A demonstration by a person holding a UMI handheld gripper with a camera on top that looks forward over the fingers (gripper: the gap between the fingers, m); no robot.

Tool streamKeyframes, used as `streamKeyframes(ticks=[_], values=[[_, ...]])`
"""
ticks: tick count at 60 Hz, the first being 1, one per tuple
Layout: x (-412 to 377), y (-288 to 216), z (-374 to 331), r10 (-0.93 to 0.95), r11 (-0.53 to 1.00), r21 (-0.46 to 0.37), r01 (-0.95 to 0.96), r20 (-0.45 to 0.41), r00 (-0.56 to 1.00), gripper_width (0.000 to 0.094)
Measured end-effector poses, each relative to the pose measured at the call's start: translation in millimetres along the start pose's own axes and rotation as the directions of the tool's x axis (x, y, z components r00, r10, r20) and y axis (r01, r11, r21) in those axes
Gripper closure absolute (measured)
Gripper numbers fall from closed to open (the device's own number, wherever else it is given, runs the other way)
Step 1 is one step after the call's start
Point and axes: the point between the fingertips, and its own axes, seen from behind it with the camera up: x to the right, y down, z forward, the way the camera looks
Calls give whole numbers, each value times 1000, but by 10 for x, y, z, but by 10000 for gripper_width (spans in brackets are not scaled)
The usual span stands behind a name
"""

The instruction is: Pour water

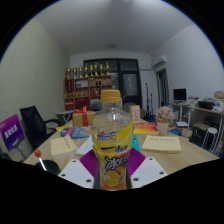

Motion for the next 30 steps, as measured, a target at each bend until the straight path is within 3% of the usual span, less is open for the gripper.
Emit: streamKeyframes(ticks=[3, 5, 16, 24, 30], values=[[0, 106, 91, -12, 1000, -23, 12, 0, 1000, 571], [87, 91, 93, -27, 1000, 12, 27, 3, 1000, 573], [34, 127, 95, -40, 999, 21, 40, -20, 999, 566], [34, 146, 26, -32, 999, -8, 32, -18, 999, 384], [92, 169, -163, -29, 999, -44, 28, -32, 999, 80]])
